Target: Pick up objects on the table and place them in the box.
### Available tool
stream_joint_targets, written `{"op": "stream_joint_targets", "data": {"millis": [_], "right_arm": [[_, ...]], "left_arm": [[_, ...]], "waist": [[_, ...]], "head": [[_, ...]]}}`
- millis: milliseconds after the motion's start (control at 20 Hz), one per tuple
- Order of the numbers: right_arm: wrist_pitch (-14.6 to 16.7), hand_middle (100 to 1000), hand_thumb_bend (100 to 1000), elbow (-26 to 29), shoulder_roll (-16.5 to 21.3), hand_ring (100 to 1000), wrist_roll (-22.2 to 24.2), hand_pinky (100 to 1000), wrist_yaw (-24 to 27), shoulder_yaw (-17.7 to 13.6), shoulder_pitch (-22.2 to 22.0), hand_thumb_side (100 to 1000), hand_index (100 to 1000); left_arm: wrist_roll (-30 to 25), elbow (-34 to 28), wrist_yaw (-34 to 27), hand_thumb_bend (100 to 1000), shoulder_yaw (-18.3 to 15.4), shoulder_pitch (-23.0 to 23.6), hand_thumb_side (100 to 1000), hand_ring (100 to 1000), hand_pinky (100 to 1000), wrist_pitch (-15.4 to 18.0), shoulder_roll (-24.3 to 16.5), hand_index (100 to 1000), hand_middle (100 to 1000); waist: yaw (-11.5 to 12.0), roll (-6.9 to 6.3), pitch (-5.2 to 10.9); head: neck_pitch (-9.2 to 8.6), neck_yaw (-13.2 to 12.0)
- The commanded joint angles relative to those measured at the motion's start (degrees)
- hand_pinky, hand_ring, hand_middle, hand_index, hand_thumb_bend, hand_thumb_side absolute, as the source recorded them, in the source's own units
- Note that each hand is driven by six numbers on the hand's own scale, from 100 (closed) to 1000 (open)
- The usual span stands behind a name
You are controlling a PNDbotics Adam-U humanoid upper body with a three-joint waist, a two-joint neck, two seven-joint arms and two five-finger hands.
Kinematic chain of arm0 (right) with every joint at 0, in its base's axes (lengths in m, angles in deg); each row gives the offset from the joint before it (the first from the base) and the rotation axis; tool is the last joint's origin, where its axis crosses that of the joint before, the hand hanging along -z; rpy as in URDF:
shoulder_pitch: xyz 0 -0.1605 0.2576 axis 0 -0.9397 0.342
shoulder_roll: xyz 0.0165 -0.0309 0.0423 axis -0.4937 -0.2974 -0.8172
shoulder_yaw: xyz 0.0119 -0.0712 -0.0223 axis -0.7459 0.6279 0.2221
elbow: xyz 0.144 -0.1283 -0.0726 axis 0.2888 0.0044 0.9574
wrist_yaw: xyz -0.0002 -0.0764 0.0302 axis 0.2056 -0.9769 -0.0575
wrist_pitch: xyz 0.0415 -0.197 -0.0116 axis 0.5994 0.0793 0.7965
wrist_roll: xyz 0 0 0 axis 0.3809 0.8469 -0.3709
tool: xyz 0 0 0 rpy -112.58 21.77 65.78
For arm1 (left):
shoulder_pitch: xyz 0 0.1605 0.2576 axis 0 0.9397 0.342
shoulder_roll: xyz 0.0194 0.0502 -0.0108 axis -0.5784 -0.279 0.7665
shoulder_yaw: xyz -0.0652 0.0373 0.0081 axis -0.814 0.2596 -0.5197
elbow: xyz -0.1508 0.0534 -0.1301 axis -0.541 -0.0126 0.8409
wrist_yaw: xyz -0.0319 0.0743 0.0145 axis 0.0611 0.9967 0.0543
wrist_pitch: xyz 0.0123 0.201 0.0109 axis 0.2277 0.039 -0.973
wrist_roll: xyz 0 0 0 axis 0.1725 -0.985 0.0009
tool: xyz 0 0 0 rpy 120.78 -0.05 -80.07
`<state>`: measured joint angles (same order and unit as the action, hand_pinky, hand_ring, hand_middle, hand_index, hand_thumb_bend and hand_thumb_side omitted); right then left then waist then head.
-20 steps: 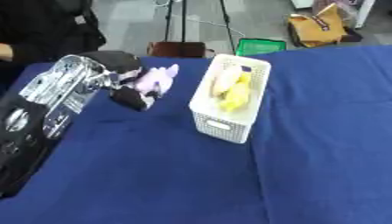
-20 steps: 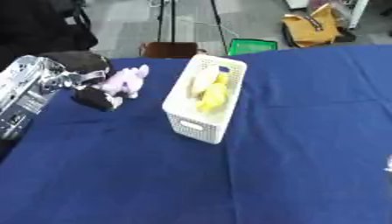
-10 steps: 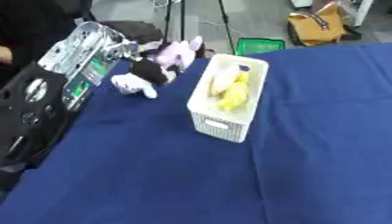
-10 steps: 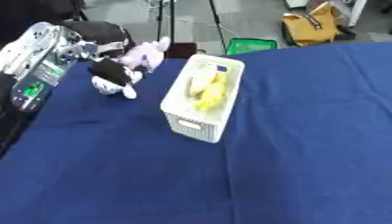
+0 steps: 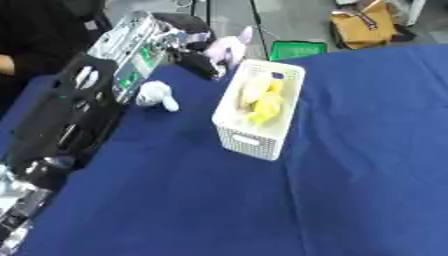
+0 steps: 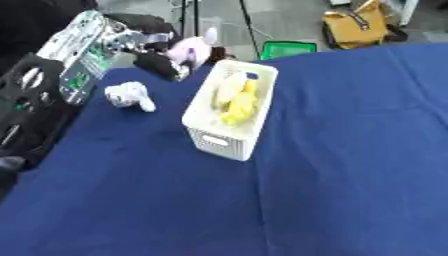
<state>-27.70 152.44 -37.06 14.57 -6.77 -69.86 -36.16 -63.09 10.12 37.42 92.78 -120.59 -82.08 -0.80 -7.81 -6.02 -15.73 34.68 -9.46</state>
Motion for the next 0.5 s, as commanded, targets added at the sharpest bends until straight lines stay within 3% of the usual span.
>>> {"op": "stream_joint_targets", "data": {"millis": [50,500], "right_arm": [[0.3,662,100,0.9,1.0,777,0.4,821,0.6,0.4,1.2,928,745],[0.8,661,100,0.9,0.8,777,0.8,822,1.1,0.7,2.2,925,745]], "left_arm": [[2.1,2.5,1.7,100,-1.5,-2.9,750,552,494,0.0,1.8,664,596],[11.4,13.2,3.8,104,-4.9,-4.7,765,536,472,1.8,7.1,672,592]], "waist": [[-0.5,0.07,0.66],[-1.8,-0.43,-0.15]], "head": [[-0.40,-0.8],[-1.08,-1.7]]}}
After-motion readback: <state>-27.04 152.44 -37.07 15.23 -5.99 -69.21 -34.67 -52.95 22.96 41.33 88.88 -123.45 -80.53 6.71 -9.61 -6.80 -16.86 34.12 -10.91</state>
